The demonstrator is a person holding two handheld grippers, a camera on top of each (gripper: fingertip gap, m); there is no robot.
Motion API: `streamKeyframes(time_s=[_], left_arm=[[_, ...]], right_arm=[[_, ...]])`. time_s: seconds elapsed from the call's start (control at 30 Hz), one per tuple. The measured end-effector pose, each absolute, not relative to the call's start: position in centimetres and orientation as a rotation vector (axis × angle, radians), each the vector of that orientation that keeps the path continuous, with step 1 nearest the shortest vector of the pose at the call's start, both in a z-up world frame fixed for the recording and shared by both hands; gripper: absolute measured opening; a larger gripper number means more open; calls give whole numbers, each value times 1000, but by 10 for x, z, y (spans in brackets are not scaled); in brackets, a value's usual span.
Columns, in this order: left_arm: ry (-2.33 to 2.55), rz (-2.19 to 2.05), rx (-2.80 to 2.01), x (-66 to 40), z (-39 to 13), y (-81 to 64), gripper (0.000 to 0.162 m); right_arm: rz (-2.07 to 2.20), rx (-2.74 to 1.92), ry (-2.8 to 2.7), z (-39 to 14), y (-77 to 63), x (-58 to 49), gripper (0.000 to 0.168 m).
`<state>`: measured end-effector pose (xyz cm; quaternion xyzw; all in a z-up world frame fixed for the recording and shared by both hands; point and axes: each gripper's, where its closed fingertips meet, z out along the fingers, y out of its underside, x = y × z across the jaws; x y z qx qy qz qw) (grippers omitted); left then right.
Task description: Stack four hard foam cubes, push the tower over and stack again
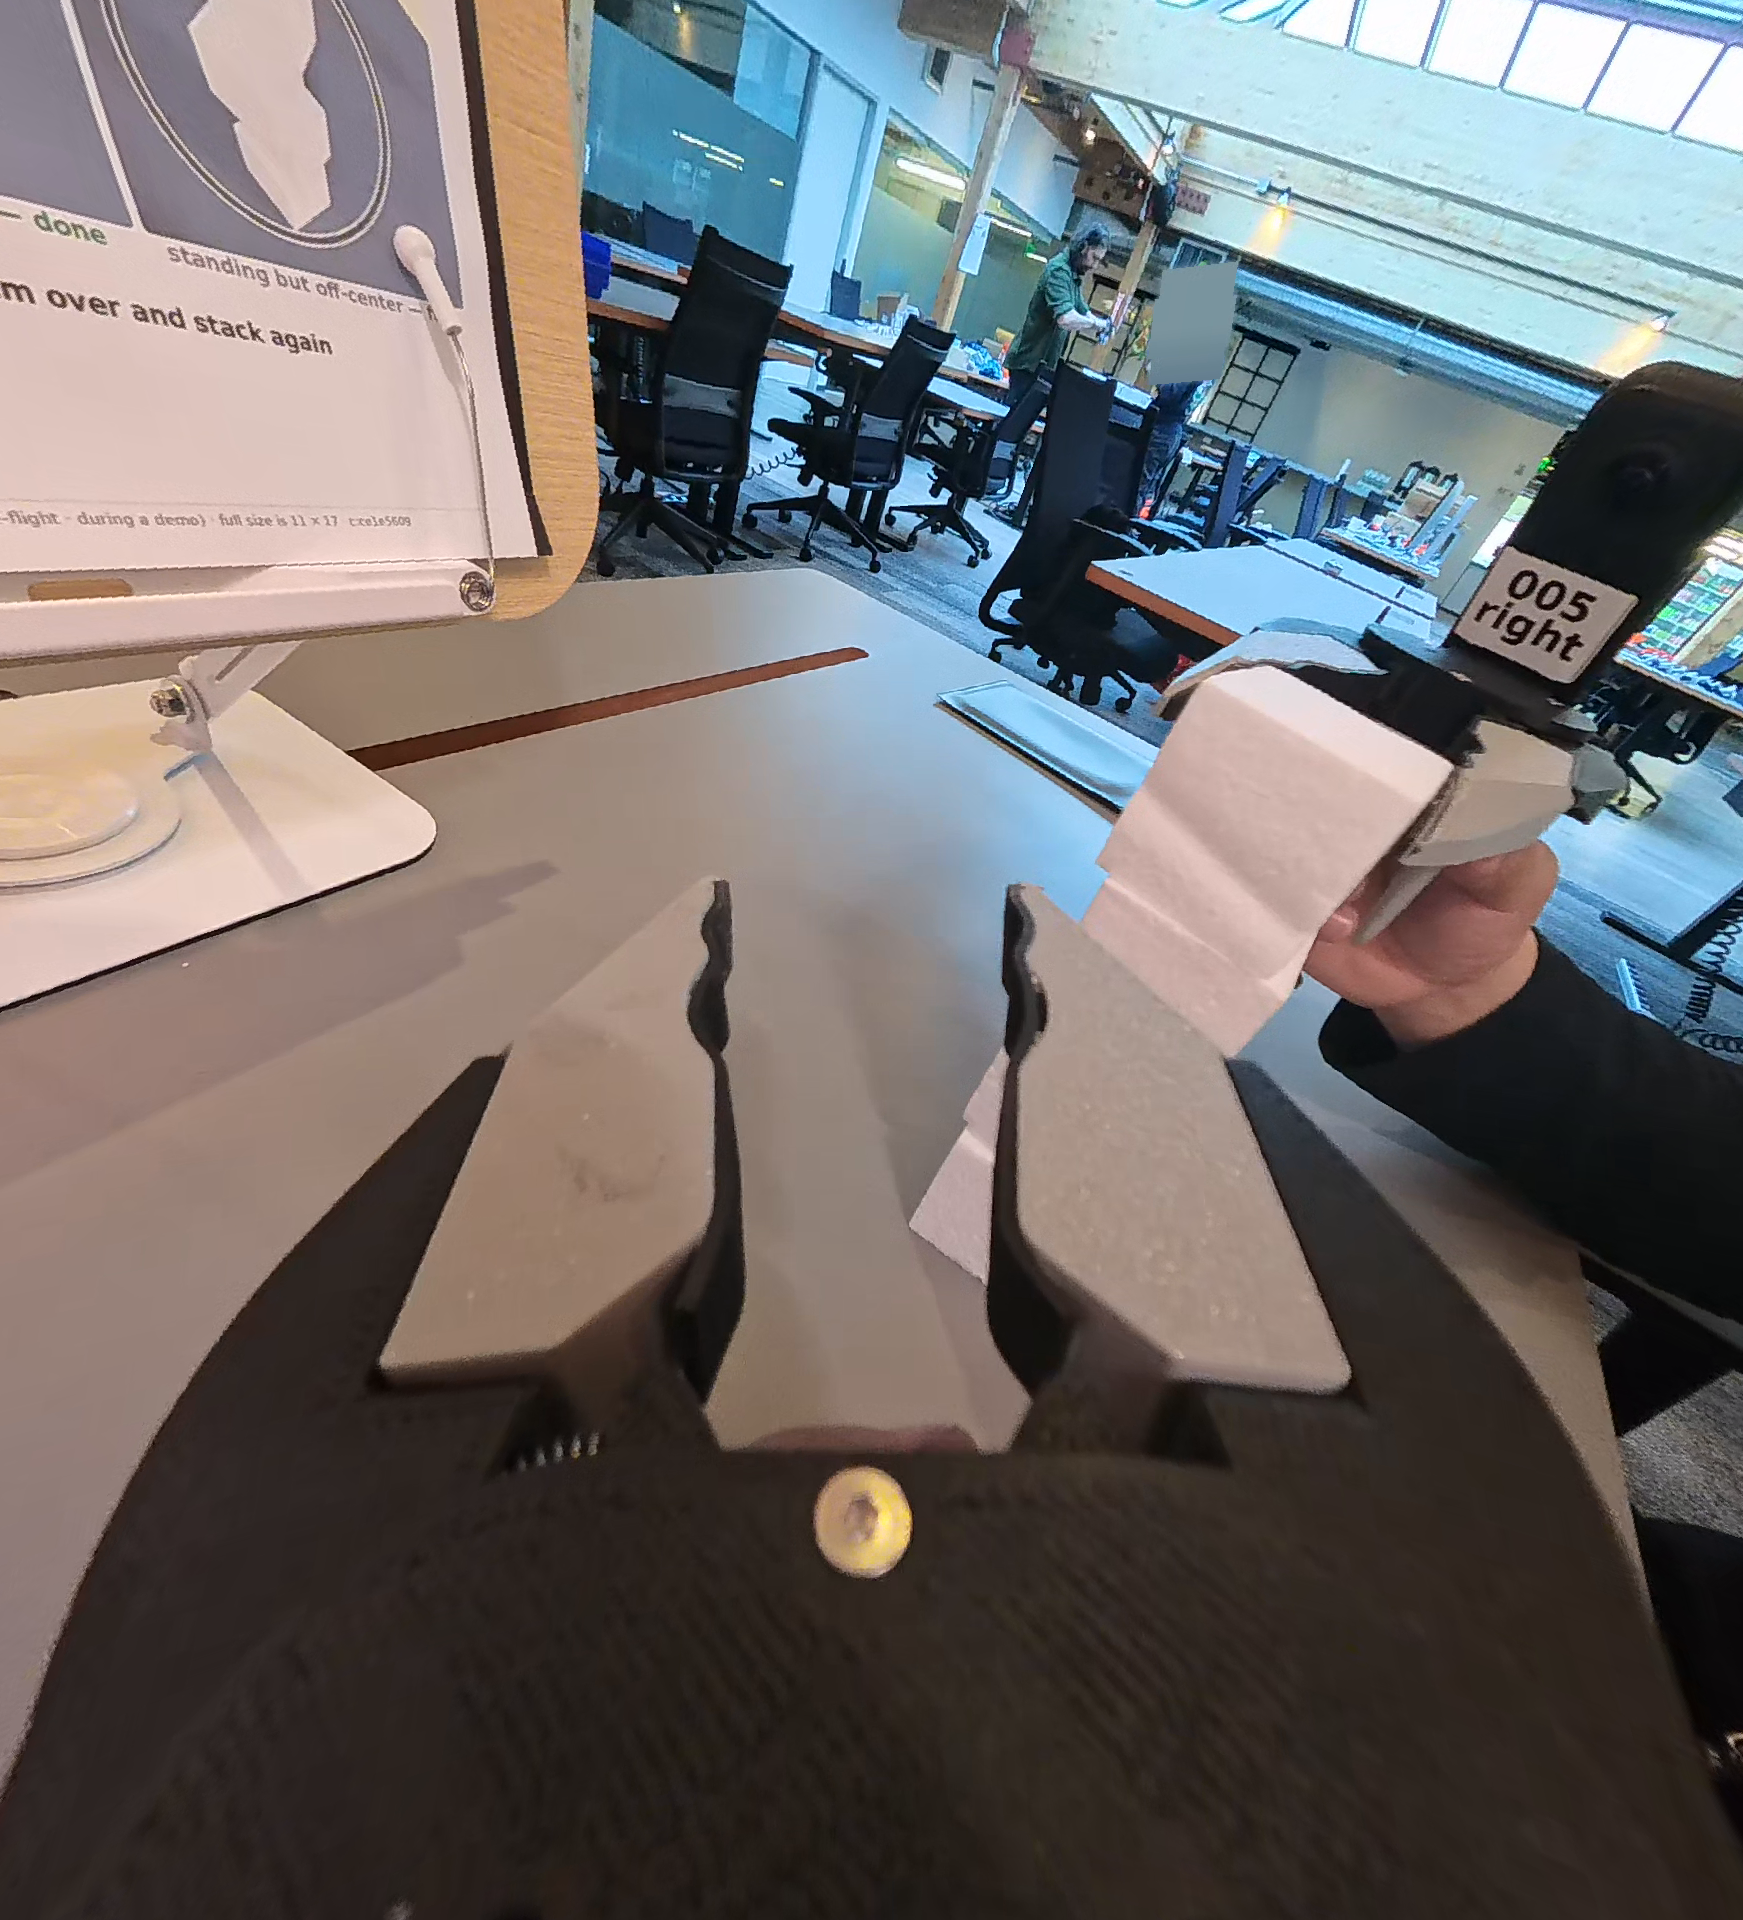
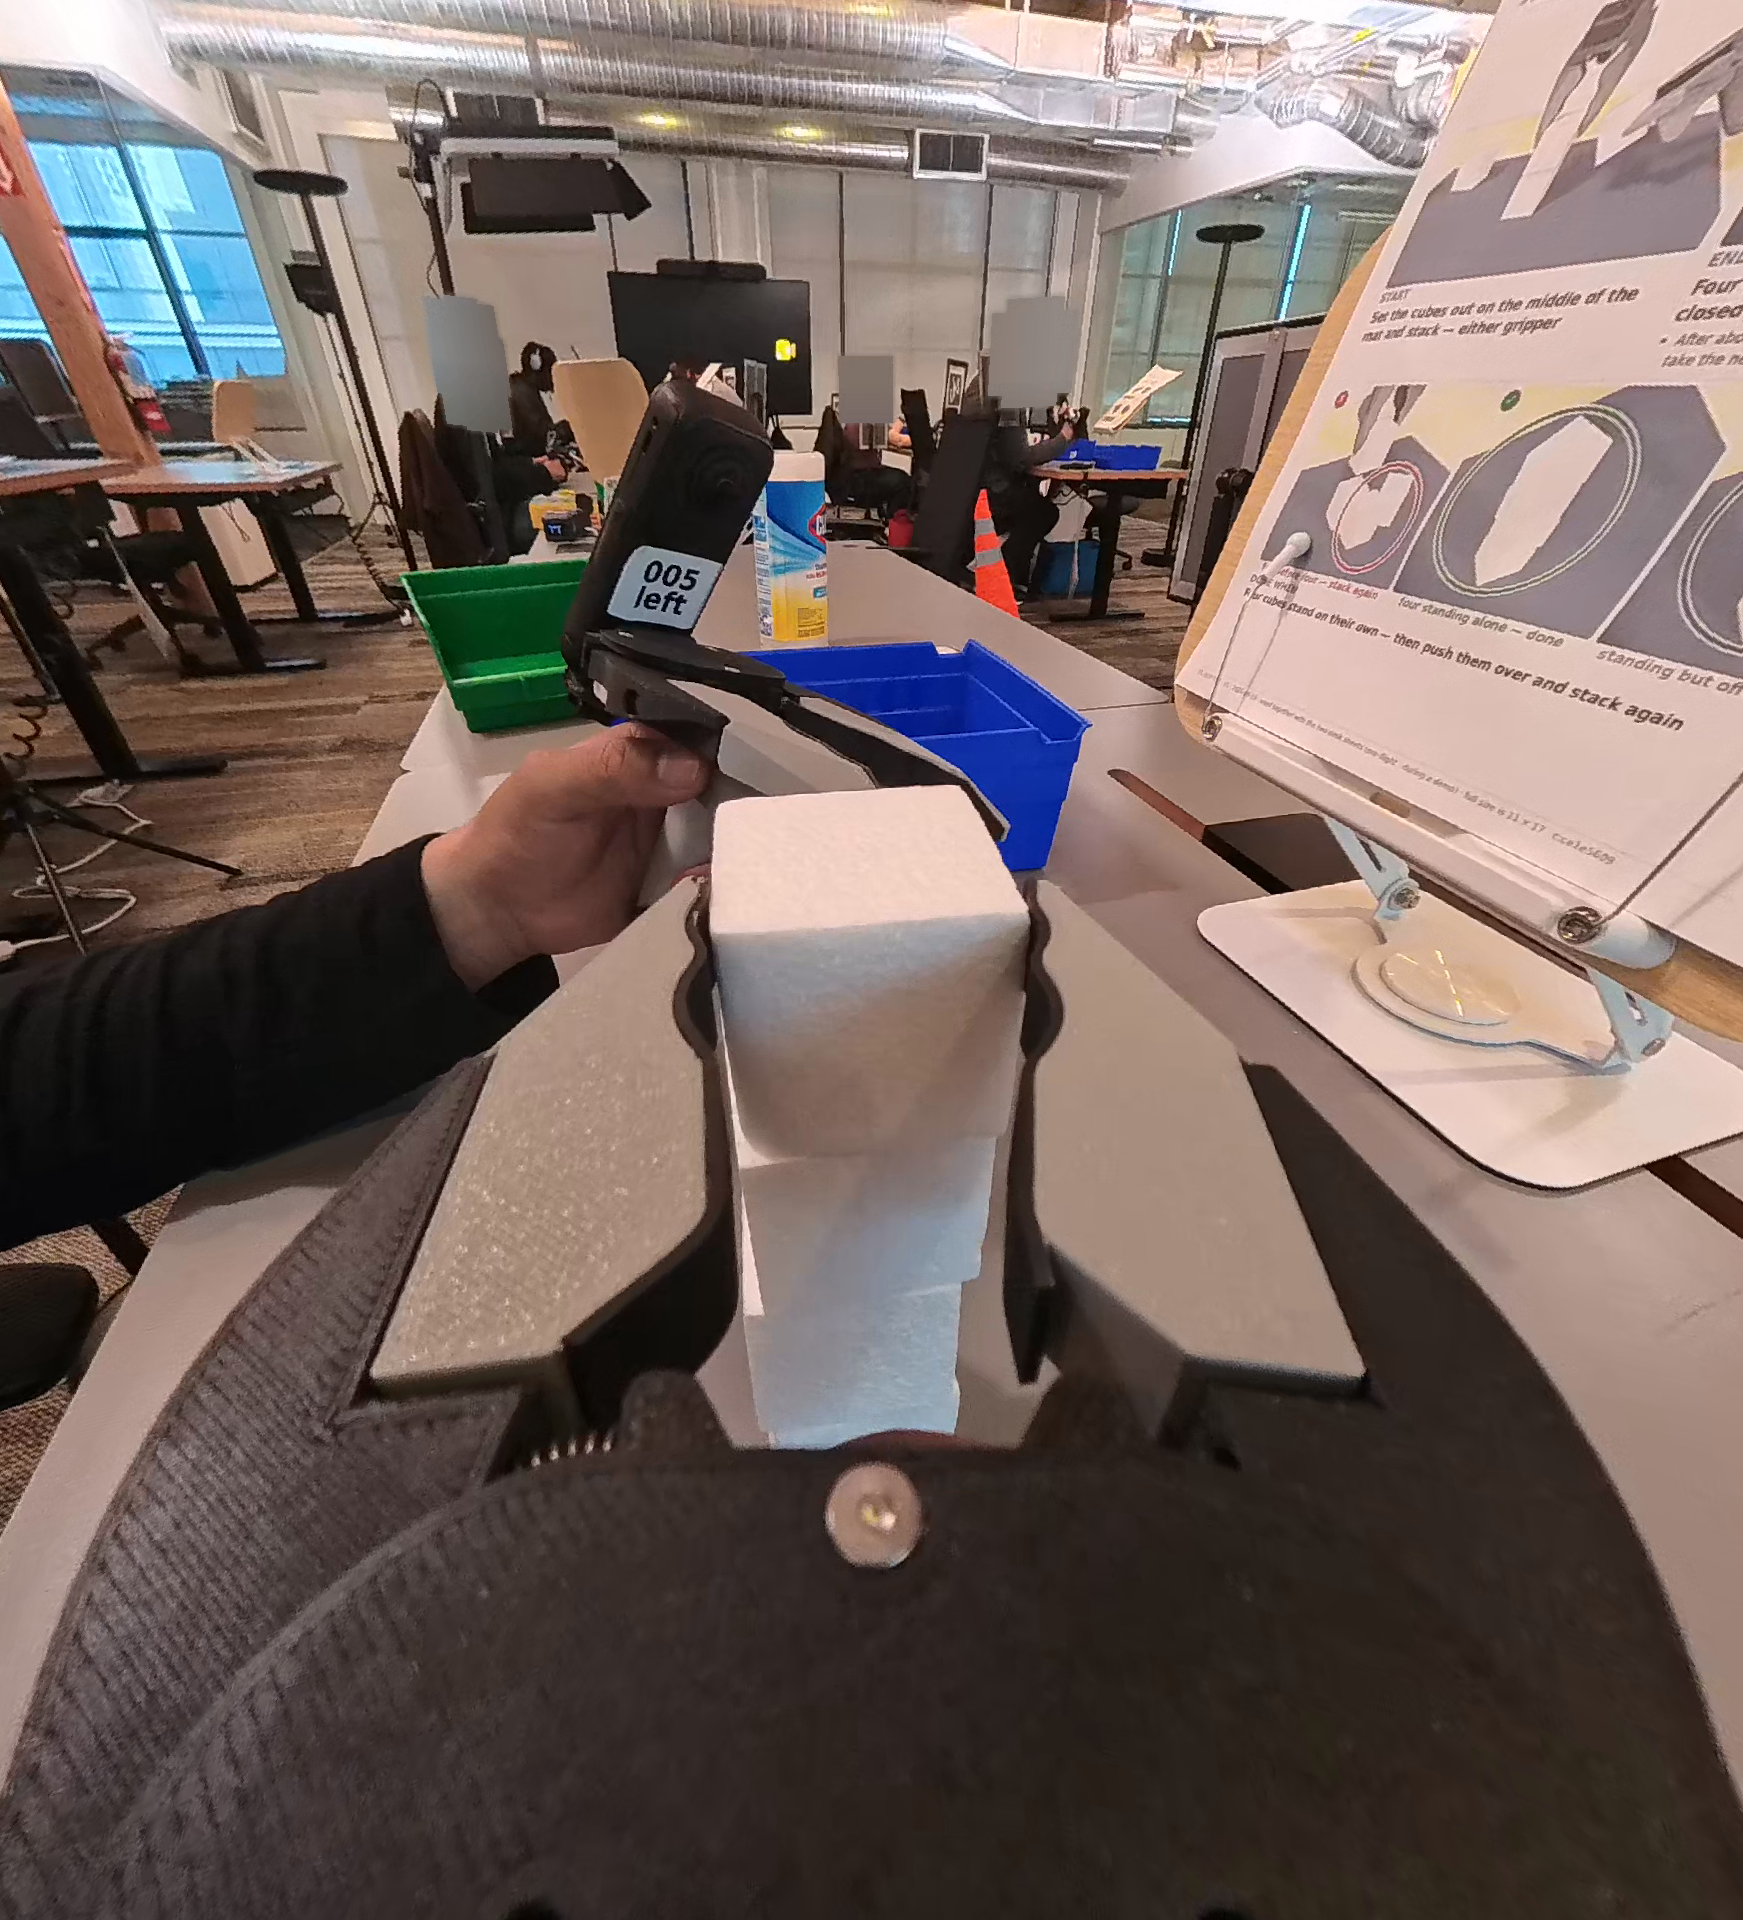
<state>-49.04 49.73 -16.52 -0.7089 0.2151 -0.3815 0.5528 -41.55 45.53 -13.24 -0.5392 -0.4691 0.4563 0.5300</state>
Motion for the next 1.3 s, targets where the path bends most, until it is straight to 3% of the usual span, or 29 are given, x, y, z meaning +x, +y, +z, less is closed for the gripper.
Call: streamKeyframes(time_s=[0.3, 0.47, 0.6, 0.67, 0.73, 0.87, 1.3], left_arm=[[509, -896, -1679, -490, -166, 498, 50], [503, -892, -1677, -491, -165, 498, 50], [492, -877, -1680, -493, -166, 500, 48], [493, -865, -1674, -495, -166, 499, 35], [519, -869, -1659, -494, -164, 496, 4], [494, -846, -1676, -498, -166, 499, 0], [448, -661, -1844, -517, -192, 512, 7]], right_arm=[[1137, -1270, -1077, -125, 454, -409, 73], [1132, -1209, -1007, -114, 455, -387, 72], [1094, -1196, -979, -117, 462, -368, 57], [1098, -1201, -973, -119, 465, -361, 48], [1099, -1206, -989, -123, 465, -356, 33], [1034, -1243, -1085, -144, 461, -351, 0], [516, -1262, -1817, -253, 431, -355, 0]])
